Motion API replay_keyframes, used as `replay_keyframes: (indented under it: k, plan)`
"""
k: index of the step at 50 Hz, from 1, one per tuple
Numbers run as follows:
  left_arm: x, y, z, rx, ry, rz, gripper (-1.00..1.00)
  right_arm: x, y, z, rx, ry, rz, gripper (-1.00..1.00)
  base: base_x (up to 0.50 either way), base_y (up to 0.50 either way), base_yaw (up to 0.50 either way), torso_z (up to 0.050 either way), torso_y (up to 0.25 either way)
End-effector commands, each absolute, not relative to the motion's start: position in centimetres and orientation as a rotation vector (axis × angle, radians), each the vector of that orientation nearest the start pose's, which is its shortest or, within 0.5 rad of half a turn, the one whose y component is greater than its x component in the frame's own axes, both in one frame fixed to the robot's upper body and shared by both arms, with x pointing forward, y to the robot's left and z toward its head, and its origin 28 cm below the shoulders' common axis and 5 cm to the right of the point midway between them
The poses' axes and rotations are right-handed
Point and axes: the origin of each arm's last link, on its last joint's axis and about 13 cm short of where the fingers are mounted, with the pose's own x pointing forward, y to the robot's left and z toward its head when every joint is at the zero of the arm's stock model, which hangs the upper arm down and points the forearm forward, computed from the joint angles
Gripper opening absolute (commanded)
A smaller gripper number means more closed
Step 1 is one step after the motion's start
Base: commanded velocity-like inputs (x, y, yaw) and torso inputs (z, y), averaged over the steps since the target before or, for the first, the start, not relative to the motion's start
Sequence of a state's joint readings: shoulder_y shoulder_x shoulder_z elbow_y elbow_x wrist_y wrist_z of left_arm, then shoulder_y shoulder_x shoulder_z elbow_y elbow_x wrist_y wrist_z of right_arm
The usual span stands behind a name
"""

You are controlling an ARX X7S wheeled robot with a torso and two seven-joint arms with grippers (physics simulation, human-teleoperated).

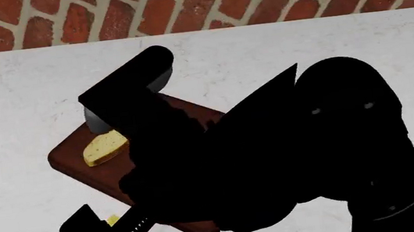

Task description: Place the bread and cheese on the cutting board.

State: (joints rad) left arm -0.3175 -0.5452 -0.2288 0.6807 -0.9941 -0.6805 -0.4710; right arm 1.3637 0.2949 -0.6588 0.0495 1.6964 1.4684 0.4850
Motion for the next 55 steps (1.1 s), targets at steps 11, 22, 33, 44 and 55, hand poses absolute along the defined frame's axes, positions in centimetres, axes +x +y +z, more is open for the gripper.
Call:
replay_keyframes:
  k: [11,22,33,44,55]
  plan:
    - [21.1,27.6,20.7,-0.219,-0.238,0.018,1.0,28.9,-2.7,26.3,-0.349,0.692,0.934,1.0,0.0,0.0,0.0,0.0,0.0]
    - [21.2,27.5,20.7,-0.215,-0.234,0.018,1.0,29.4,-2.2,25.7,-0.357,0.705,0.947,1.0,0.0,0.0,0.0,0.0,0.0]
    - [21.2,27.6,20.6,-0.215,-0.235,0.019,1.0,29.7,-1.8,24.7,-0.365,0.724,0.963,1.0,0.0,0.0,0.0,0.0,0.0]
    - [21.0,27.6,20.6,-0.216,-0.236,0.021,1.0,29.6,-1.6,23.8,-0.369,0.744,0.975,1.0,0.0,0.0,0.0,0.0,0.0]
    - [21.2,27.5,20.5,-0.213,-0.232,0.017,1.0,29.7,-1.9,22.8,-0.363,0.762,0.964,1.0,0.0,0.0,0.0,0.0,0.0]
